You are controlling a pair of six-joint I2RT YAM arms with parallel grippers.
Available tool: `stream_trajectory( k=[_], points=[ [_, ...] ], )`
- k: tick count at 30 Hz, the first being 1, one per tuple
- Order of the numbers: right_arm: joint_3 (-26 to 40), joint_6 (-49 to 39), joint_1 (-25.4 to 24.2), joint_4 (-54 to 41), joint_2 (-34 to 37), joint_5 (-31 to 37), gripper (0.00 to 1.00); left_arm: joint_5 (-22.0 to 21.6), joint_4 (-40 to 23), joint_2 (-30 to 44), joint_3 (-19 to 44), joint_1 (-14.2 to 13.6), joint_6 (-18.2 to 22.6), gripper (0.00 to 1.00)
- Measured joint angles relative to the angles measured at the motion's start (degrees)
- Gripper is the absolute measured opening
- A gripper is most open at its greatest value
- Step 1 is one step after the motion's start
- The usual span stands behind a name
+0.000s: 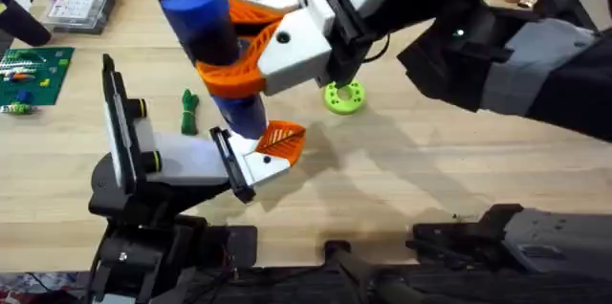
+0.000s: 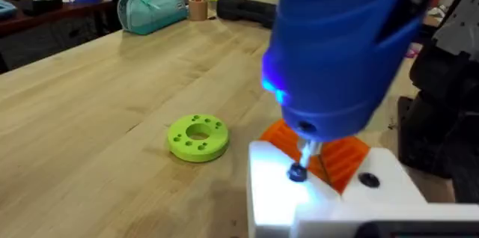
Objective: Pick up the gripper from the table and insert it into the empty holder that is missing its gripper. Then pick up a screw, insert it into the mounting hole, and use the screwdriver to tighten it. Finally, clean up the table by picking up the vegetable and placing it into the bucket.
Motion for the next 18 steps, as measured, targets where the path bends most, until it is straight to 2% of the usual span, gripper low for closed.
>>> stream_trajectory(
  k=[18],
  points=[
    [-0.02,-0.44,0.00,-0.14,0.02,0.52,0.053,0.00,0.00,0.00,0.00,0.00,0.00,0.015]
  ],
)
